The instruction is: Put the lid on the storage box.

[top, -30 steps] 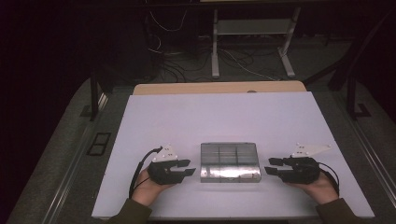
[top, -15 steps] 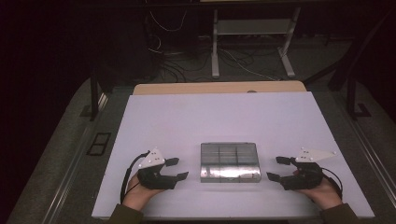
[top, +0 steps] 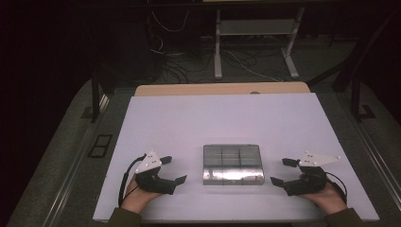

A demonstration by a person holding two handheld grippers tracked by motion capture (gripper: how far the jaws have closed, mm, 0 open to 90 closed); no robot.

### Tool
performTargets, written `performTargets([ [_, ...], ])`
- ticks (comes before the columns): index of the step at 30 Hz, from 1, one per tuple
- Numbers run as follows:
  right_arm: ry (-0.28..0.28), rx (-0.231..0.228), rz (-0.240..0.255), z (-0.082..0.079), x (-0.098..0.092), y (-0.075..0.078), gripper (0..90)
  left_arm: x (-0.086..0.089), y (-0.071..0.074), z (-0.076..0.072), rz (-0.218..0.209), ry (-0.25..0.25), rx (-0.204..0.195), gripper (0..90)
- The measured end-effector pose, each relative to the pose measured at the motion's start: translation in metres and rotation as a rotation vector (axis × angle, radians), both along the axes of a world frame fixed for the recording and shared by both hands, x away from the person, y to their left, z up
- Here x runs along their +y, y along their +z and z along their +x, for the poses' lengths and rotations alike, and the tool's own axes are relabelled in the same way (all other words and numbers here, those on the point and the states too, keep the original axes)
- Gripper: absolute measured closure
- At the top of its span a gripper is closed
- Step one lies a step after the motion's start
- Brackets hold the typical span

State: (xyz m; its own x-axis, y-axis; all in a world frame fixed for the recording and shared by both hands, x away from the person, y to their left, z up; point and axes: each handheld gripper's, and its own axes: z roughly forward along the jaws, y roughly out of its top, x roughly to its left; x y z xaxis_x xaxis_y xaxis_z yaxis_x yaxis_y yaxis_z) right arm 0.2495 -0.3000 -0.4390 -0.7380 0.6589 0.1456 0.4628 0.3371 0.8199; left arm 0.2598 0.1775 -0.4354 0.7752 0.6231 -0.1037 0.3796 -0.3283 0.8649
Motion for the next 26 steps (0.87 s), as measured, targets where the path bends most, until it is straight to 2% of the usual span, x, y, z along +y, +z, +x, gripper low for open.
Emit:
performTargets([
  [5,-0.005,0.001,0.001,0.0009,-0.0011,-0.001,11.9,-0.0029,-0.0004,0.0022,-0.009,-0.009,-0.005,0.0],
  [26,0.0,0.007,-0.003,0.0015,0.0002,-0.0025,11.9,-0.0067,-0.0021,0.0031,0.006,-0.025,0.005,0.0],
])
